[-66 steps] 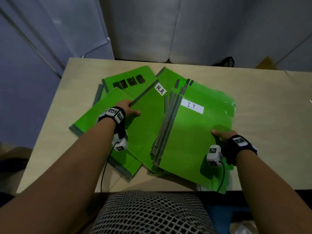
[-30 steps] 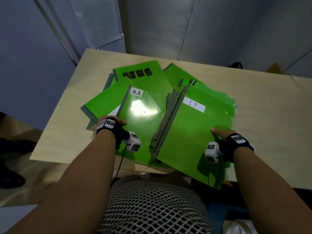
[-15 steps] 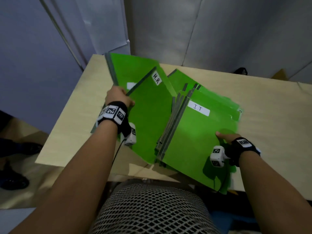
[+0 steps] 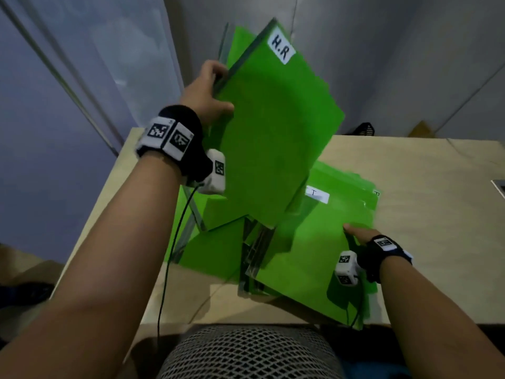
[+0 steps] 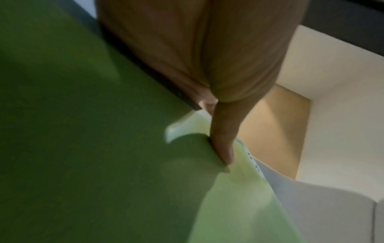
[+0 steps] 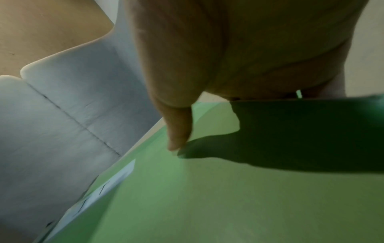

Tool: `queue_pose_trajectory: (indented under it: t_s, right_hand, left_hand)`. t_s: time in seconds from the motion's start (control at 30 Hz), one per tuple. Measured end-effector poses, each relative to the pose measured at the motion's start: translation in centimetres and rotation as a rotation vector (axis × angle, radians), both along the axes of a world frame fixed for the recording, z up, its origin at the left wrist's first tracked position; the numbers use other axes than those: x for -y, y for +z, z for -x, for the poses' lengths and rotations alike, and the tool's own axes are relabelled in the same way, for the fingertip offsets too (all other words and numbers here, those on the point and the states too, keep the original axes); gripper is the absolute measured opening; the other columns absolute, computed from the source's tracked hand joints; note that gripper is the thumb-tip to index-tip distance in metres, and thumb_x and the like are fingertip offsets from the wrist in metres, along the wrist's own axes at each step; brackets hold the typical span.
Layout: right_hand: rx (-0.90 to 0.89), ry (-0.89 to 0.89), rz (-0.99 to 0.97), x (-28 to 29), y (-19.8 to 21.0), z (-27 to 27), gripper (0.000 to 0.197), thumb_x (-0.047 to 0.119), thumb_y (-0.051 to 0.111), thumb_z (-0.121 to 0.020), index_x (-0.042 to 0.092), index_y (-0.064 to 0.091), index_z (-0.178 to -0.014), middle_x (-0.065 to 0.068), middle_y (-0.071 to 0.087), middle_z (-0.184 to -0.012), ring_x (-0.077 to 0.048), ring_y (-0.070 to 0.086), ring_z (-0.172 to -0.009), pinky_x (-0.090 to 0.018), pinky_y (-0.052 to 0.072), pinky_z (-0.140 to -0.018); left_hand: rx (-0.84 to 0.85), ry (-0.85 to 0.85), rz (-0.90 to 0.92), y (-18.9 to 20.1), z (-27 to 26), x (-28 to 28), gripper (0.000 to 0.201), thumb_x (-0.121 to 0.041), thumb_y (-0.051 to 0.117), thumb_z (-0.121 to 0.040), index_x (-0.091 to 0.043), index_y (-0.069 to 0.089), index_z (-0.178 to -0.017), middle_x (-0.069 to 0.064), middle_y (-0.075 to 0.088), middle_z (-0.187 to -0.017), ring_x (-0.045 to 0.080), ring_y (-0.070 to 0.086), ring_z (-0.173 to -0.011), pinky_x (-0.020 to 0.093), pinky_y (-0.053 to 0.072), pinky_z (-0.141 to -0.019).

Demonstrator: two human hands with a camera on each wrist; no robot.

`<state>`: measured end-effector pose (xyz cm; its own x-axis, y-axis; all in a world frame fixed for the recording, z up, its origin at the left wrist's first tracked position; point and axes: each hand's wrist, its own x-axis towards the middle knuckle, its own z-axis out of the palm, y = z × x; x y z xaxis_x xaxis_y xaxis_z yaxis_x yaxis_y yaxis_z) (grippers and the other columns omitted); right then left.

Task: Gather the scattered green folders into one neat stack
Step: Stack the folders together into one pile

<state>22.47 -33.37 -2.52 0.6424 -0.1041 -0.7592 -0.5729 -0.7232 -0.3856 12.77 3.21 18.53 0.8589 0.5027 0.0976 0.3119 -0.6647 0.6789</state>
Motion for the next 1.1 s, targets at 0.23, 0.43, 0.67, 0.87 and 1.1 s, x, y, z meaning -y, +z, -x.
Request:
queue_pose_trajectory:
  t_s: [0.23, 0.43, 0.67, 0.87, 1.1]
  right_hand:
    - [-0.103, -0.318, -0.266, 1.4, 1.0, 1.2, 0.114, 0.09, 0.049, -0.063, 0.03, 0.015, -0.153, -0.014, 0.016, -0.16, -0.044, 0.039, -0.133, -0.052, 0.049, -0.082]
    - [-0.101, -0.184, -0.201, 1.4, -0.5, 0.4, 0.126, 0.073, 0.082, -0.042, 0.019, 0.036, -0.147, -0.017, 0.035, -0.152, -0.042, 0.045, -0.128, -0.053, 0.047, -0.089]
    - [-0.016, -0.062, 0.022, 0.6, -1.8, 0.1, 0.105, 0.066, 0.079, -0.053, 0.008, 0.051, -0.135, -0.025, 0.063, -0.119, -0.035, 0.061, -0.081, -0.043, 0.053, -0.06]
    - [-0.097, -0.09, 0.027, 0.0, -0.2, -0.3, 0.098, 0.053, 0.08, -0.068, 0.006, 0.04, -0.143, -0.03, 0.055, -0.13, -0.047, 0.061, -0.094, -0.061, 0.049, -0.073]
    - [-0.155, -0.07, 0.075, 0.2, 0.1, -1.3, 0.097, 0.049, 0.08, -0.071, 0.005, 0.035, -0.145, -0.03, 0.047, -0.138, -0.043, 0.053, -0.092, -0.055, 0.043, -0.067]
  left_hand:
    - [-0.542, 0.03, 0.198, -14.9, -0.7, 8.2, 0.077, -0.012, 0.069, -0.084, -0.005, 0.022, -0.146, 0.023, 0.053, -0.133, 0.036, 0.056, -0.117, 0.04, 0.049, -0.093]
    - [-0.688, -0.156, 0.044, -20.6, 0.0, 13.2, 0.063, -0.035, 0.071, -0.082, -0.007, 0.039, -0.128, 0.016, 0.061, -0.121, 0.034, 0.062, -0.107, 0.041, 0.054, -0.087]
    - [-0.635, 0.107, -0.046, -20.6, 0.8, 7.4, 0.06, -0.054, 0.058, -0.084, -0.017, 0.048, -0.13, 0.013, 0.044, -0.137, 0.032, 0.045, -0.125, 0.049, 0.044, -0.099]
    - [-0.807, 0.516, 0.342, -21.9, 6.0, -0.6, 0.064, -0.033, 0.061, -0.089, -0.009, 0.038, -0.143, 0.02, 0.041, -0.145, 0.04, 0.051, -0.121, 0.04, 0.043, -0.099]
    - [-0.738, 0.503, 0.584, -20.7, 5.8, -1.5, 0.065, -0.042, 0.071, -0.08, 0.005, 0.057, -0.122, 0.02, 0.064, -0.119, 0.032, 0.06, -0.09, 0.039, 0.049, -0.08]
